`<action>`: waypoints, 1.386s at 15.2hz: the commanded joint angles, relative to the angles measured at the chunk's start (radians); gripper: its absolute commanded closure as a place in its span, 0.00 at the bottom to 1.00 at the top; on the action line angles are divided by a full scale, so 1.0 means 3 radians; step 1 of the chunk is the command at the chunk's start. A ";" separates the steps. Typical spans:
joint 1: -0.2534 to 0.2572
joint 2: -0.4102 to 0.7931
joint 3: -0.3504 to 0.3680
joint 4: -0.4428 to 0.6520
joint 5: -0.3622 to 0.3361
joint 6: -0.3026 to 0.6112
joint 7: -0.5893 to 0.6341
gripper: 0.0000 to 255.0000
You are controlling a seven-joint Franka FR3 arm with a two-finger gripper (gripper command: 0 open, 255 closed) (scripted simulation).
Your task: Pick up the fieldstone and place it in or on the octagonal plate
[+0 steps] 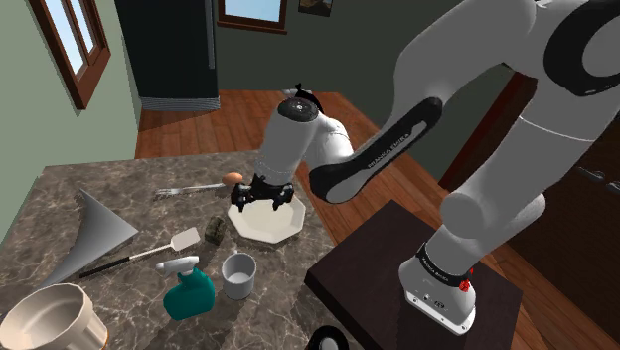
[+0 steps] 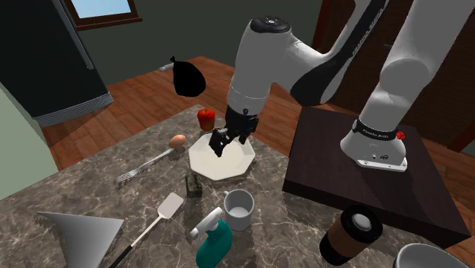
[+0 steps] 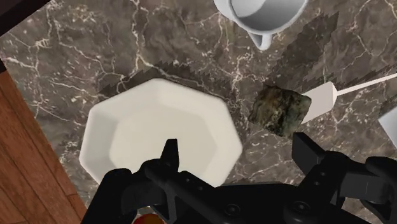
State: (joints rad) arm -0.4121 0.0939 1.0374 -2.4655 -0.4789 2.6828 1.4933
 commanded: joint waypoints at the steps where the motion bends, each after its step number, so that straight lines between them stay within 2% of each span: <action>1: 0.0307 0.0480 -0.0307 0.0236 -0.0954 -0.0079 0.0879 0.00; 3: 0.0725 0.0804 -0.0690 0.0482 -0.1356 -0.0152 0.1319 0.00; 5: 0.1018 0.1103 -0.0941 0.0735 -0.1652 -0.0224 0.1666 0.00; 8: 0.1370 0.1513 -0.1223 0.1127 -0.1945 -0.0317 0.2056 0.00; 11: 0.1652 0.1901 -0.1434 0.1541 -0.2121 -0.0399 0.2334 0.00; 19: 0.1813 0.2264 -0.1650 0.1817 -0.2356 -0.0324 0.2467 0.00; 21: 0.1813 0.2264 -0.1650 0.1817 -0.2356 -0.0324 0.2467 0.00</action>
State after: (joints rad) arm 0.1299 0.7694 0.5446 -1.9230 -1.1826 2.5845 2.2312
